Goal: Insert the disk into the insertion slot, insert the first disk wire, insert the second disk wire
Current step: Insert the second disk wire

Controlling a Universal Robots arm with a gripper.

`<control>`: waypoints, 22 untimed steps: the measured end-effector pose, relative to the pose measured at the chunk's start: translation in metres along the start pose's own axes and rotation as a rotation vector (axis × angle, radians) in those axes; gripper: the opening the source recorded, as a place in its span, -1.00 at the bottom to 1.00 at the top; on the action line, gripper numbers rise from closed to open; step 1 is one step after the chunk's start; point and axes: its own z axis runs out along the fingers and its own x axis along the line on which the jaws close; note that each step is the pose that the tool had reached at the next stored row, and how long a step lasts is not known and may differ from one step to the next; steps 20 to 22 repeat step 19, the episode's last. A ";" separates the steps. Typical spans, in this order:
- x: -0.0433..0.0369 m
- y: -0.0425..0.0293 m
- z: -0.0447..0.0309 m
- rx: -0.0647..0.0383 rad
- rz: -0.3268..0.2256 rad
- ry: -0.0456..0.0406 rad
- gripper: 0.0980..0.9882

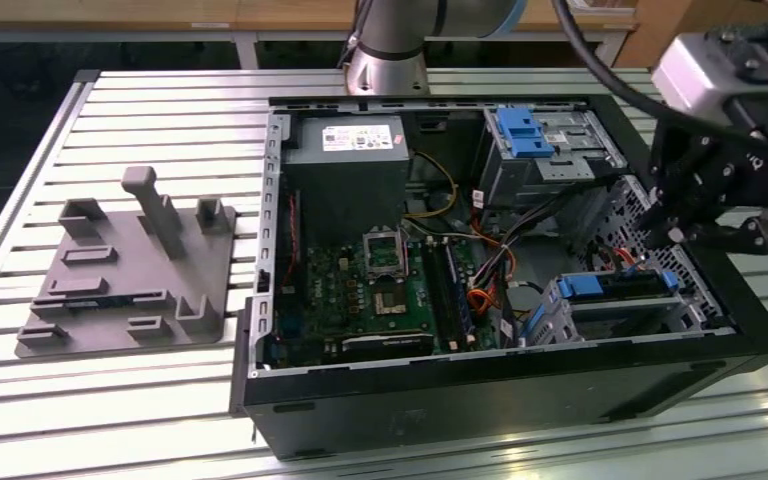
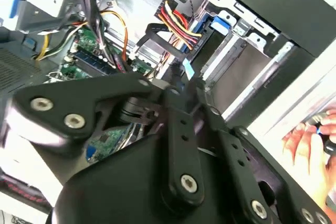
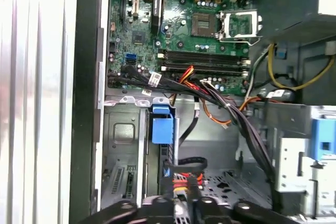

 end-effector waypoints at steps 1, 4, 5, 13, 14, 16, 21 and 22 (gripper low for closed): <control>-0.0011 -0.0001 -0.0046 0.000 0.001 -0.0001 -0.66; -0.0034 -0.0005 -0.0179 0.000 0.003 -0.0002 -0.92; -0.0040 -0.0006 -0.0225 0.000 0.003 0.0001 -0.98; -0.0046 -0.0007 -0.0273 0.000 0.003 0.0000 -0.98; -0.0046 -0.0007 -0.0273 0.000 0.003 0.0000 -0.98; -0.0046 -0.0007 -0.0274 0.000 0.003 0.0000 -0.98; -0.0046 -0.0007 -0.0274 0.001 0.003 0.0000 -0.98; -0.0046 -0.0007 -0.0274 0.001 0.003 0.0000 -0.98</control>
